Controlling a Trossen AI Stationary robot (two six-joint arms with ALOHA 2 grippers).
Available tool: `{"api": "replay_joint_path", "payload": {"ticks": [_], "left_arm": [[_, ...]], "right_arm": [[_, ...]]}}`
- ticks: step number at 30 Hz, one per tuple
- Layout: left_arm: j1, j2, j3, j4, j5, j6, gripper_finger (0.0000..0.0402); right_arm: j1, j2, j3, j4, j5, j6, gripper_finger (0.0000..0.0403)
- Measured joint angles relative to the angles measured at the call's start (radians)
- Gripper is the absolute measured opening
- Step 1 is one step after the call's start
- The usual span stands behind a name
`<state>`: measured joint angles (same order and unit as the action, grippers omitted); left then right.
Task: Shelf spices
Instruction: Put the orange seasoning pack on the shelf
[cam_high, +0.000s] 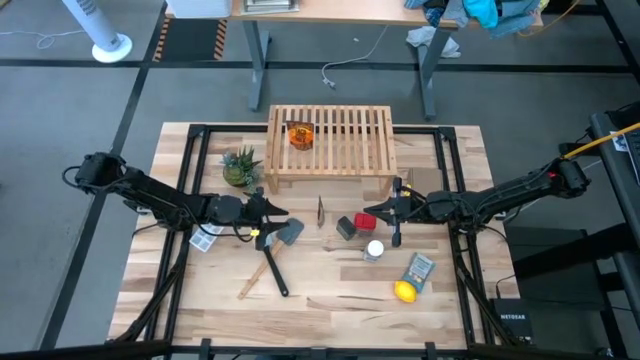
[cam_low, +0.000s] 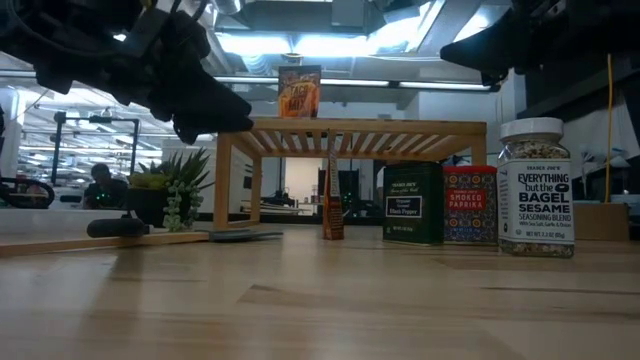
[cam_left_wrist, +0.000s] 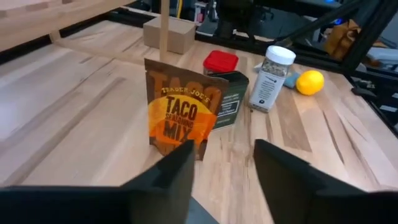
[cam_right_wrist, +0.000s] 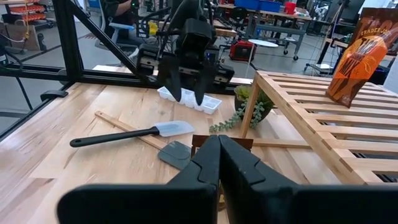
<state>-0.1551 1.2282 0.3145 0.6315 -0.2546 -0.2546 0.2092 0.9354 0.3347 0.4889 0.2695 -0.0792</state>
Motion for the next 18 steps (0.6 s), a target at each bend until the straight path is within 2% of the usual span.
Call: {"api": "replay_joint_path", "payload": {"ticks": [4, 11, 18], "left_arm": [[0.002, 0.0, 0.0, 0.0, -0.017, 0.0, 0.0201], [0.002, 0.017, 0.001, 0.016, -0.052, 0.0, 0.0209], [0.002, 0.185, 0.074, 0.016, -0.053, 0.033, 0.0209]], "right_arm": [[0.0, 0.0, 0.0, -0.043, 0.0, 0.012, 0.001], [0.0, 0.078, 0.0, -0.016, 0.0, 0.099, 0.001], [0.0, 0.191, 0.002, 0.099, 0.01, 0.098, 0.001]]}}
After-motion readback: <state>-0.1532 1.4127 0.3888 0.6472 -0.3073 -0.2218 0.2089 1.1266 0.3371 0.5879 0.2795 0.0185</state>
